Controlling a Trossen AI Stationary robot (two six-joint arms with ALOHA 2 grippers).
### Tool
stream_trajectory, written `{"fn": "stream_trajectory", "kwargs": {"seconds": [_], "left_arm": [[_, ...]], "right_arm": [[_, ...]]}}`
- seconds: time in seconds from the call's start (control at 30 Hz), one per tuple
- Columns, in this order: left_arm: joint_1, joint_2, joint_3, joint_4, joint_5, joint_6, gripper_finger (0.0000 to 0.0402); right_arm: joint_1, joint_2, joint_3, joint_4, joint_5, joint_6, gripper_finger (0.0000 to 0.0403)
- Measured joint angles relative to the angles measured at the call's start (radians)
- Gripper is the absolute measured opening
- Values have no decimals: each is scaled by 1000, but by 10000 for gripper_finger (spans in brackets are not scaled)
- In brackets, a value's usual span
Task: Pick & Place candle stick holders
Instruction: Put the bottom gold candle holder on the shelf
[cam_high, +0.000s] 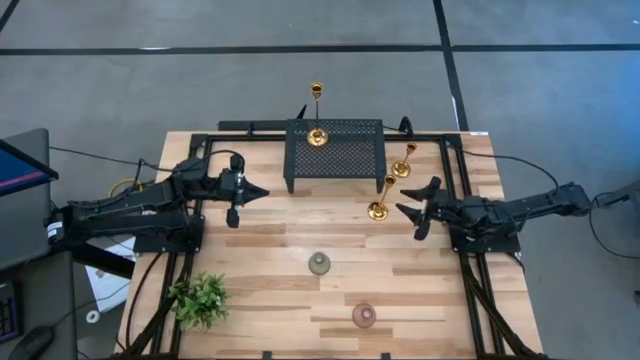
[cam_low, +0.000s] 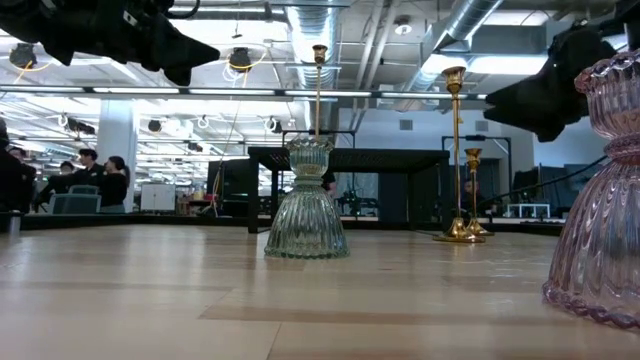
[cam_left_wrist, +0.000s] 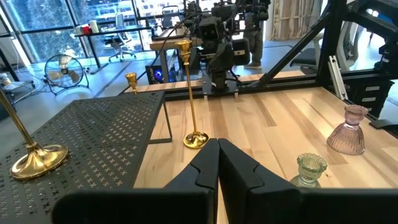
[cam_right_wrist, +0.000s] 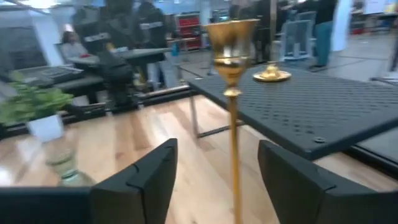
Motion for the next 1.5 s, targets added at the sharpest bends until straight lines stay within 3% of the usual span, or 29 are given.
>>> {"fn": "stream_trajectory", "kwargs": {"seconds": [0.53,1.07,1.5], "left_arm": [[0,0,1,0,0,0,8],[0,1,1,0,0,-1,8],[0,1,1,0,0,-18,8]], "right_arm": [[-44,233,0,205,29,19,216],[-153,422,0,427,-101,26,214],[-184,637,58,516,-103,26,206]]}}
